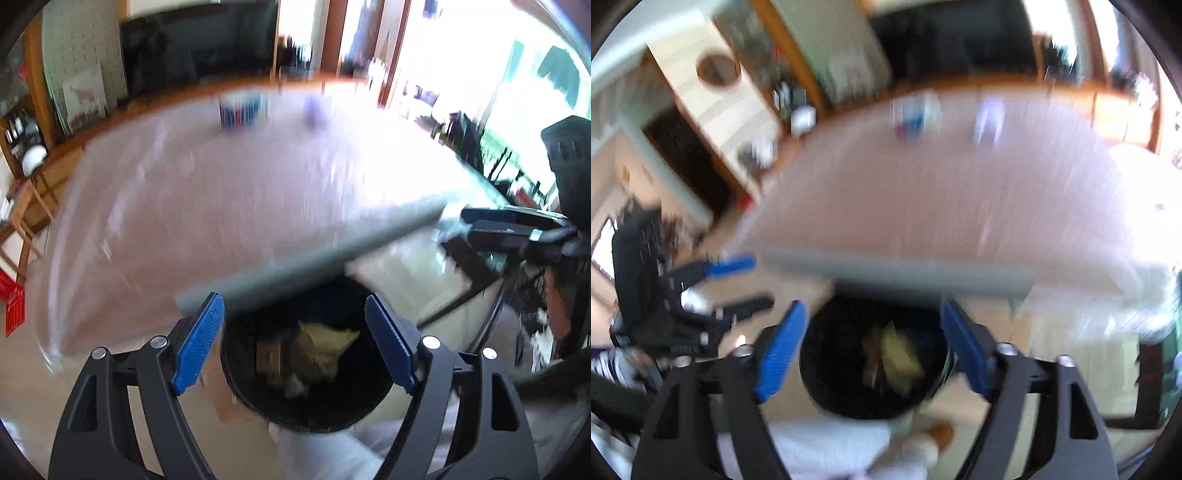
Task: Collect trash
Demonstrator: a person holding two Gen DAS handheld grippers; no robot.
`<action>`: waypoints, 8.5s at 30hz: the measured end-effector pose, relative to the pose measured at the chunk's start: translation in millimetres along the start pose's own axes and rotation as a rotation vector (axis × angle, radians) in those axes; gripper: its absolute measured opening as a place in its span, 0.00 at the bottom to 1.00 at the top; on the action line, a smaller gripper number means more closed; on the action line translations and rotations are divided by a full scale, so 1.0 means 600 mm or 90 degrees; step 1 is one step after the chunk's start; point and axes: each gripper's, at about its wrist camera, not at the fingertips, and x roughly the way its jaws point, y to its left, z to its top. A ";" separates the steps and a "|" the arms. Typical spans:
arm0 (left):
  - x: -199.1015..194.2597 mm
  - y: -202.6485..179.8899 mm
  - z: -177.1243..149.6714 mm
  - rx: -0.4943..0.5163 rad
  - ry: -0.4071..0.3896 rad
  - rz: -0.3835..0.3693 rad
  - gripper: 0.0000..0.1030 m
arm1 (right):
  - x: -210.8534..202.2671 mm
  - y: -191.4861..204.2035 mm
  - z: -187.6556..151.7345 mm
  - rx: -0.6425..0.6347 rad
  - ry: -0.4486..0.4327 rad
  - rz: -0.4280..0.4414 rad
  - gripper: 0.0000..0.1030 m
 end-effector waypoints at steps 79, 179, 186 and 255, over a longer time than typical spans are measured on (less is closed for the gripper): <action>0.196 0.177 0.324 0.042 0.001 0.016 0.46 | 0.203 -0.099 0.315 0.153 -0.011 -0.104 0.41; 0.152 -0.027 -0.094 0.033 0.212 0.069 0.46 | 0.195 0.023 -0.089 0.023 0.249 -0.016 0.41; 0.155 -0.020 -0.091 0.029 0.208 0.054 0.47 | 0.202 0.027 -0.091 0.020 0.254 -0.010 0.43; 0.300 0.434 0.284 -0.246 0.044 0.204 0.98 | 0.302 -0.359 0.322 0.094 0.032 -0.249 0.96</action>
